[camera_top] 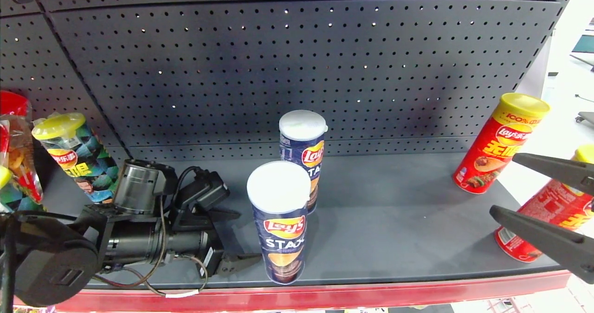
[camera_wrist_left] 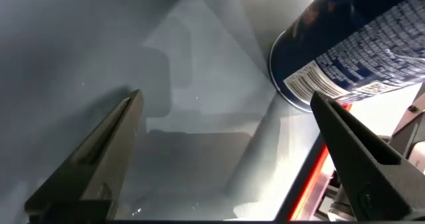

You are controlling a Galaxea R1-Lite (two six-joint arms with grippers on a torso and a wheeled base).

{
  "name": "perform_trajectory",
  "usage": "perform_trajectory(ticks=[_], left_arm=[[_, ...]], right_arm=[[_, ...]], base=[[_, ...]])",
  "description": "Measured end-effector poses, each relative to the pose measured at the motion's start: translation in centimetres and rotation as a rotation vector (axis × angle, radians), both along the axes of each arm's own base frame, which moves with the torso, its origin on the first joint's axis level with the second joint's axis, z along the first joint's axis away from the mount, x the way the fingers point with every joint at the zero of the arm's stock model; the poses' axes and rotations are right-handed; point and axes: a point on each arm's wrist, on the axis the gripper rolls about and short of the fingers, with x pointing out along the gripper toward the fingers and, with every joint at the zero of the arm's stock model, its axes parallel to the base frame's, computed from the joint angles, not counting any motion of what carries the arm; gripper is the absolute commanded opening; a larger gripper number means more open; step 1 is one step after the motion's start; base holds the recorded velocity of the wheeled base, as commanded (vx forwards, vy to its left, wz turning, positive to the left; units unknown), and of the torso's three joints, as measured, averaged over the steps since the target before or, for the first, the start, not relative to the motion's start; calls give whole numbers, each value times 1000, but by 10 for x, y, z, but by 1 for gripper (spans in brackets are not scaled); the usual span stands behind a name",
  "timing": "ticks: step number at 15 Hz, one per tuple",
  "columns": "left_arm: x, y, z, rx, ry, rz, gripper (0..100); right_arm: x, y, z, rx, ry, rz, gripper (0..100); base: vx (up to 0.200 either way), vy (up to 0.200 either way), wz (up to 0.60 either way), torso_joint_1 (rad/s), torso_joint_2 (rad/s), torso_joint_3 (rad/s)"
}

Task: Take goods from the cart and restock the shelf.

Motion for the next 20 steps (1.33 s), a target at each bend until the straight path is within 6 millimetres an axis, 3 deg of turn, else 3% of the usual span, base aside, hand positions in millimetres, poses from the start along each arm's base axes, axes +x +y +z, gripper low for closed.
perform_trajectory(ticks=[20], left_arm=[[8, -12, 1, -18, 13, -3, 100]], right_arm=[[0, 0, -1, -2, 3, 0, 100]], base=[[0, 0, 0, 0, 0, 0]])
